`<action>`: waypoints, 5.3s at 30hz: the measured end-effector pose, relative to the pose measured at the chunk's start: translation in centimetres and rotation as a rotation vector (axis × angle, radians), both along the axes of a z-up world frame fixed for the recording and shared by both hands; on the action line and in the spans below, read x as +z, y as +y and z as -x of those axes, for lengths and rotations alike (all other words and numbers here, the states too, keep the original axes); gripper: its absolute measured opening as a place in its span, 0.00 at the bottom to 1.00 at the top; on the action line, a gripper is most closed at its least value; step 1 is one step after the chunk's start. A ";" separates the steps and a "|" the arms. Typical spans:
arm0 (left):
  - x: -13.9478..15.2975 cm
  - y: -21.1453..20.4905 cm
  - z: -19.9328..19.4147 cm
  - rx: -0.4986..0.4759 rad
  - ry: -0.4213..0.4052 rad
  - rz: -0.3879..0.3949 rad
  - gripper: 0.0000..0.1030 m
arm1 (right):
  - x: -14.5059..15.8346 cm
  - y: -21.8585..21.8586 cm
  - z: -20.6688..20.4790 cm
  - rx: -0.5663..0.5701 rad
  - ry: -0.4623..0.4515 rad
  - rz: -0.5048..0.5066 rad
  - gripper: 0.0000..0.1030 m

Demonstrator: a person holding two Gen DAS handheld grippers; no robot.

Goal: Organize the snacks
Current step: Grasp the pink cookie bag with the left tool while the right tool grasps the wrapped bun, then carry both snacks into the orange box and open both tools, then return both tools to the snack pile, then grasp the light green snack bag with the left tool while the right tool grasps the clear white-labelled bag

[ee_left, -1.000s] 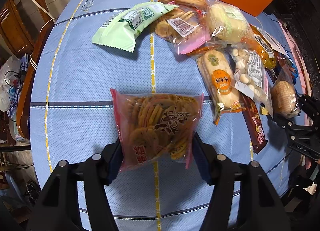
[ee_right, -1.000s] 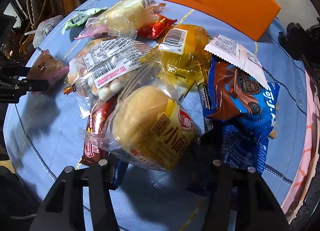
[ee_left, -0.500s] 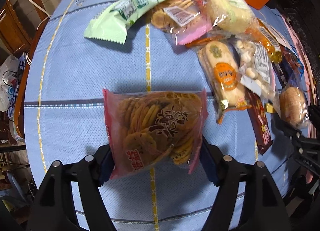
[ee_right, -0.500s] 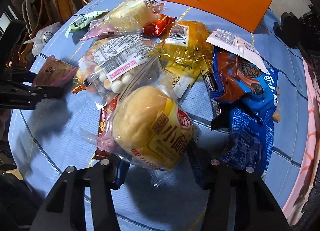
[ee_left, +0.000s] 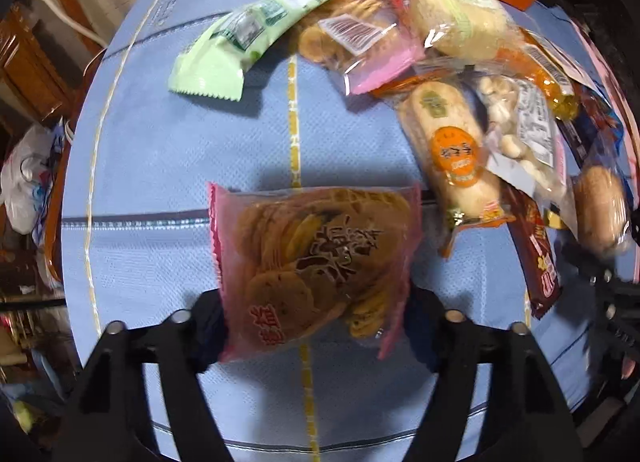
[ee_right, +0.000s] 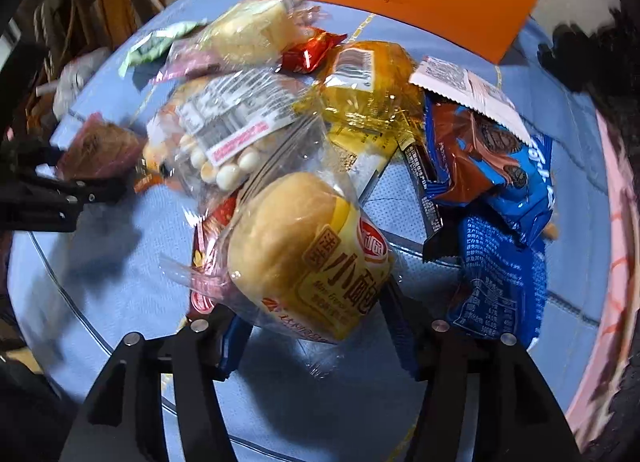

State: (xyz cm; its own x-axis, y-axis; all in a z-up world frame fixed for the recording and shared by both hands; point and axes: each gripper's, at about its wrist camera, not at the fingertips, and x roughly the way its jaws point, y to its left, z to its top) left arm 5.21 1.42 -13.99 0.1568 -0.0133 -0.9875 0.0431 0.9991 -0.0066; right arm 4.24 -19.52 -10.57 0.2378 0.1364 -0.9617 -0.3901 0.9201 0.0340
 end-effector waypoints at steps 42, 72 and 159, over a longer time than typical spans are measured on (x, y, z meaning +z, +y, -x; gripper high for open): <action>20.6 -5.2 -22.7 -0.091 -0.391 0.085 0.62 | 17.6 -3.9 -23.8 -0.235 -0.351 -0.214 0.51; 12.9 0.4 -10.1 0.083 -0.203 0.325 0.95 | 8.3 -9.0 -8.8 -0.421 -0.190 -0.218 0.95; 2.6 5.5 -3.7 -0.173 -0.021 0.170 0.29 | 1.0 7.7 -7.2 -0.533 0.072 -0.108 0.62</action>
State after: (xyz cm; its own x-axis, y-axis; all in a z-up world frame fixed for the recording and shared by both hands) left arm 8.88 6.90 -11.42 0.1578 -0.2070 -0.9655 0.2153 0.9615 -0.1709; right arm 11.48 -11.78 -9.59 0.2351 0.1144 -0.9652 0.1355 0.9795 0.1491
